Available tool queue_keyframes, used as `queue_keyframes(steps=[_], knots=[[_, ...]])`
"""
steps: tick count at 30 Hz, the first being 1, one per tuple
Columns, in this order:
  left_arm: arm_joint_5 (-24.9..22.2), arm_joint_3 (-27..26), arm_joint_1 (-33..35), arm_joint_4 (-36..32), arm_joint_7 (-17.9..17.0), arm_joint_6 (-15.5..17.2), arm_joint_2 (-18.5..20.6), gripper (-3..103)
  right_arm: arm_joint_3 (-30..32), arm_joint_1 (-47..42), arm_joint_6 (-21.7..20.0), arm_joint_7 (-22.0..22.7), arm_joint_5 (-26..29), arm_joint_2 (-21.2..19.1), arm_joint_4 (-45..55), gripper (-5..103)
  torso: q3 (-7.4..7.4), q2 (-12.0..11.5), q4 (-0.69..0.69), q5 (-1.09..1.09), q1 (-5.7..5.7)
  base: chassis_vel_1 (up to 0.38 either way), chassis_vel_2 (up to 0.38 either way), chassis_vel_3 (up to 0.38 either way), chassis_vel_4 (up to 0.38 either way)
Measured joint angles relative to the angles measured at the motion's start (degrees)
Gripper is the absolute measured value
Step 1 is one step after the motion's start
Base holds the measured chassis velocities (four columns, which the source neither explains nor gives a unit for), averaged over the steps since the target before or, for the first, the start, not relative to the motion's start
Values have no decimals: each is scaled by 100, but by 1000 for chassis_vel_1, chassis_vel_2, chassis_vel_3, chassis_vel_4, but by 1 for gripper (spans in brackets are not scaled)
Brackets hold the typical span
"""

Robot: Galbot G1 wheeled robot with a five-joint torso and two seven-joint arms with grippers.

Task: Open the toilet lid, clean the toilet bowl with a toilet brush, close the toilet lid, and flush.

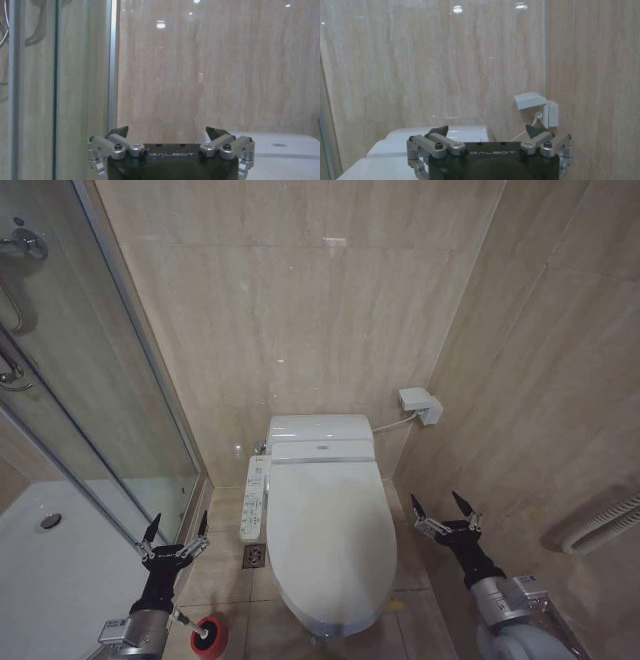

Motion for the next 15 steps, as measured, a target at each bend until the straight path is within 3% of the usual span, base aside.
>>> queue_keyframes(steps=[15], knots=[[0, 0, 0, 0, 0, 0, 0, 100, 0, -1, -2, 0, -1, -3, -1, 100, 0, 0, 0, 0, 0, 0, 0, 0, 0]])
